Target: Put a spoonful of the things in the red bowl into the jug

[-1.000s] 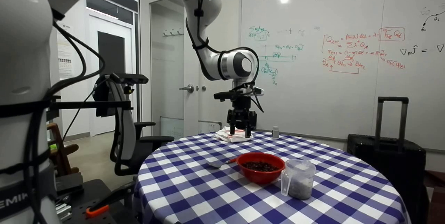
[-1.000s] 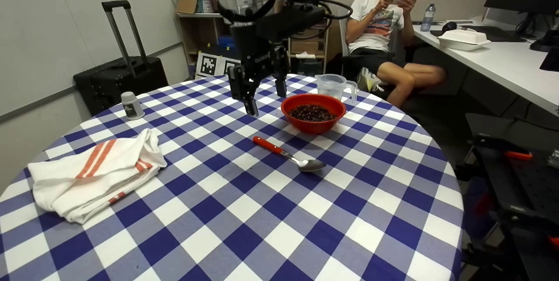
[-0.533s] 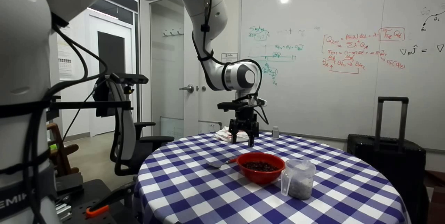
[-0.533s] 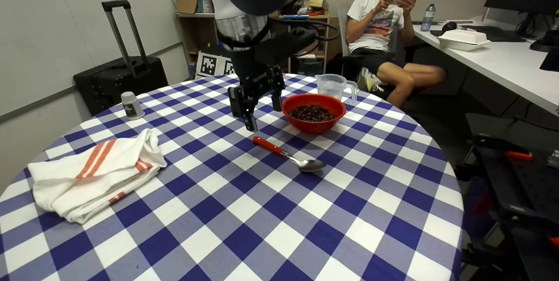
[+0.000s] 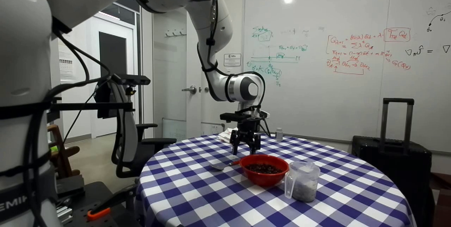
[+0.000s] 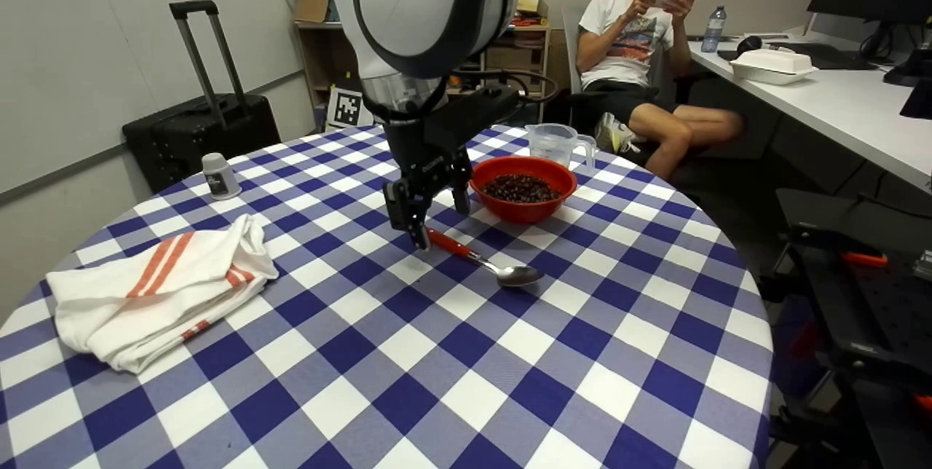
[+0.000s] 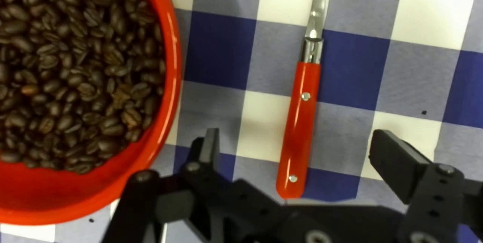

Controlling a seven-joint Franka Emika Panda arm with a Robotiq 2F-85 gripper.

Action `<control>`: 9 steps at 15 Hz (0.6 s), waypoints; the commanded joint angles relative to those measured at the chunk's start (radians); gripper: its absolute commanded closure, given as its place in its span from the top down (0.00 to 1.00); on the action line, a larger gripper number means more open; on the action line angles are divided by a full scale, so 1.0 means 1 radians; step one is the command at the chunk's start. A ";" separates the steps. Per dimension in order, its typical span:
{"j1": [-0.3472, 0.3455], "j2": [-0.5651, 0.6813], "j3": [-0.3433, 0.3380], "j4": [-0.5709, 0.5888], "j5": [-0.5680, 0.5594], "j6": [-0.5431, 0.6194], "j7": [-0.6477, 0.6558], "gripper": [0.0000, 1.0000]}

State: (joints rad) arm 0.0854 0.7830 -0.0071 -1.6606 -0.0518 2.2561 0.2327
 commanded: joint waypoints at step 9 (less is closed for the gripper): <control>-0.011 0.076 0.006 0.098 0.045 0.005 -0.030 0.26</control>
State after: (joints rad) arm 0.0819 0.8283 -0.0065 -1.6022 -0.0283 2.2562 0.2316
